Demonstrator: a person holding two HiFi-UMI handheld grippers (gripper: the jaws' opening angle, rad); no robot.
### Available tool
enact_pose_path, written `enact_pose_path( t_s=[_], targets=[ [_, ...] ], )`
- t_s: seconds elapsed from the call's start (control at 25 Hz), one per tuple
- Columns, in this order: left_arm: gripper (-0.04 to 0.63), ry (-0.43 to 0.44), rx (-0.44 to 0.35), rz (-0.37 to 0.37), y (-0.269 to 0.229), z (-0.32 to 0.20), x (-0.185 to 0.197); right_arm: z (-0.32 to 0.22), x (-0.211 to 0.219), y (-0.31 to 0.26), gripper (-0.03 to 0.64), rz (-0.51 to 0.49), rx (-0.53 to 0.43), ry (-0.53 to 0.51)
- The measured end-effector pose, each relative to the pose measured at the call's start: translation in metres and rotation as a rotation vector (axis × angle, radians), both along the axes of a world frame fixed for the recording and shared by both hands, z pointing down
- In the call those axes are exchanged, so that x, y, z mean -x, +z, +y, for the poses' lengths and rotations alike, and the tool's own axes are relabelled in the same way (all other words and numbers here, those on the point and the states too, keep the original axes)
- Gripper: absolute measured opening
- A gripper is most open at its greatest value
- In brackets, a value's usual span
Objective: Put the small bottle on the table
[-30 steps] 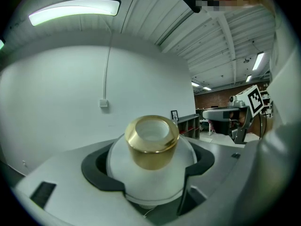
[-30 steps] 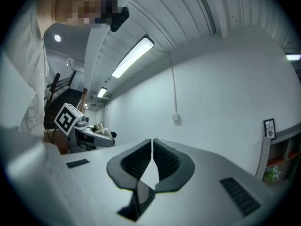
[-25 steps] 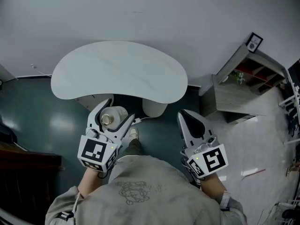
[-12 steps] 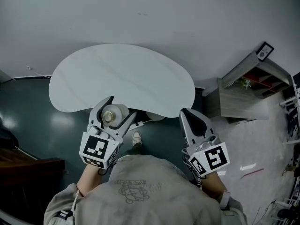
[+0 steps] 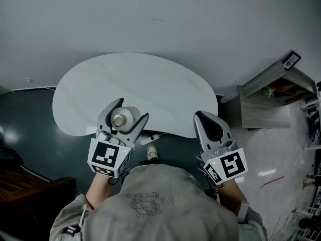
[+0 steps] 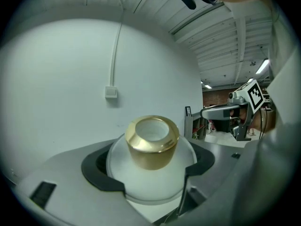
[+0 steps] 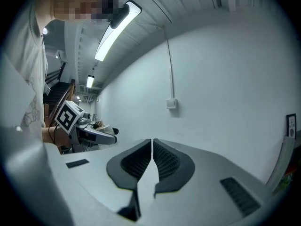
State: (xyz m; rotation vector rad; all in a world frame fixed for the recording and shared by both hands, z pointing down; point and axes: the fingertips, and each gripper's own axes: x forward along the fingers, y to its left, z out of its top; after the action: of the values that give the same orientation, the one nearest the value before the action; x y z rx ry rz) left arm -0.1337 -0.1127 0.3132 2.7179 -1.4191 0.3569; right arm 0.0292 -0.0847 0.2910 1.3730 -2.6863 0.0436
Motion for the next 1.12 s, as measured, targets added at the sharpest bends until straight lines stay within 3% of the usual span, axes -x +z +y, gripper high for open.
enact_pose_path(
  t_s=[0.52, 0.88, 1.12],
  targets=[
    [0.347, 0.001, 0.009, -0.026, 0.003, -0.034, 0.019, -0.048, 0.015, 0.01, 0.035, 0.027, 0.016, -0.001],
    [0.347, -0.043, 0.029, -0.085, 0.011, -0.035, 0.014, -0.059, 0.01, 0.014, 0.035, 0.031, 0.022, -0.046],
    [0.347, -0.055, 0.034, -0.071, 0.011, -0.042, 0.005, -0.069, 0.004, 0.015, 0.035, 0.031, 0.022, -0.073]
  ],
)
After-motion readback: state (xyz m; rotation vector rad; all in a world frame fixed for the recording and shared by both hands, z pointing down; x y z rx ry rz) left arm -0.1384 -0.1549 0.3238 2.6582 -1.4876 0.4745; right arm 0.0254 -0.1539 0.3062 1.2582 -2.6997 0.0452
